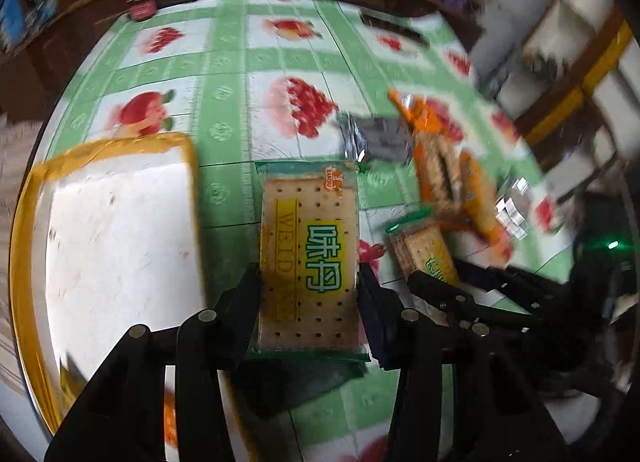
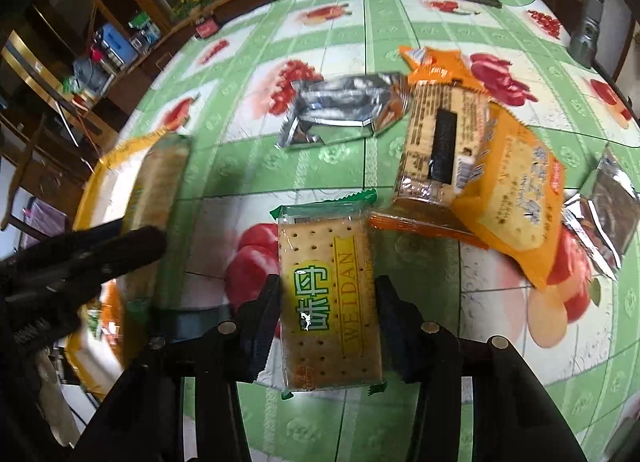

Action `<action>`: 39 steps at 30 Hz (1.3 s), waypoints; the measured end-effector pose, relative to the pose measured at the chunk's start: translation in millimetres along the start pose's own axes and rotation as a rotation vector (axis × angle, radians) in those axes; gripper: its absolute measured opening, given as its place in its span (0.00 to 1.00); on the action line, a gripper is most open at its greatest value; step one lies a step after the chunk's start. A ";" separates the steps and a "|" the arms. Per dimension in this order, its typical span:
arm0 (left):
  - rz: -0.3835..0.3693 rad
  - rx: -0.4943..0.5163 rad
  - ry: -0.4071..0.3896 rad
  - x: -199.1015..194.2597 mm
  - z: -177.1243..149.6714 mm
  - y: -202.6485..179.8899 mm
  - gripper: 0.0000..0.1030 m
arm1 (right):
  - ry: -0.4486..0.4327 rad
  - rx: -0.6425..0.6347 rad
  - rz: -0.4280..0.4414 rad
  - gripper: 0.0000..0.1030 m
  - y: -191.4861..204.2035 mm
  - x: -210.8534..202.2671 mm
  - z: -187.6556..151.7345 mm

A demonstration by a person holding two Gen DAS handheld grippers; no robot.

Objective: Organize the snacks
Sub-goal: 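Lower both cracker packs into the white tray and release them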

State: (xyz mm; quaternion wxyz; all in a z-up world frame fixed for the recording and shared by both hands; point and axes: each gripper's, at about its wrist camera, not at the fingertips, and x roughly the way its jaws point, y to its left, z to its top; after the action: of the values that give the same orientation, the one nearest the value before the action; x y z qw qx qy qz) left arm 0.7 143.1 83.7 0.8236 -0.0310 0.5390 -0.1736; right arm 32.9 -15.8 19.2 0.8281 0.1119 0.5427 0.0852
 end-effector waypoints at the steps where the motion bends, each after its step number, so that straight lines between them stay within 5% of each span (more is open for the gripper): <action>1: 0.002 -0.018 -0.016 -6.9 -0.1 6.2 0.43 | -0.007 0.000 0.009 0.47 2.0 -4.2 0.7; 8: 0.146 -0.129 -0.064 -36.5 -10.9 74.7 0.44 | -0.033 -0.068 0.163 0.46 59.7 -23.7 23.9; 16: 0.223 -0.221 0.008 -25.1 -40.3 149.9 0.44 | 0.084 -0.142 0.310 0.46 150.9 19.0 29.5; 23: 0.229 -0.242 0.048 -14.4 -45.3 174.6 0.43 | 0.130 -0.248 0.256 0.46 210.5 64.3 26.3; 30: 0.174 -0.263 0.049 -16.8 -45.0 180.8 0.46 | 0.128 -0.232 0.230 0.49 206.0 73.2 22.8; 36: 0.146 -0.300 -0.036 -41.7 -37.2 176.6 0.46 | 0.046 -0.274 0.231 0.49 201.5 40.8 22.1; 39: 0.116 -0.319 -0.104 -61.4 -33.3 168.6 0.46 | -0.072 -0.271 0.148 0.56 180.8 12.9 16.8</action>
State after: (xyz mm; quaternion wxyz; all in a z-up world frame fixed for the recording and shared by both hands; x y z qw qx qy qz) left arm -8.7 325.3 83.4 0.8436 -0.1389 0.5174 -0.0363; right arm 49.8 159.7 64.5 0.8459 0.0418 0.4865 0.2146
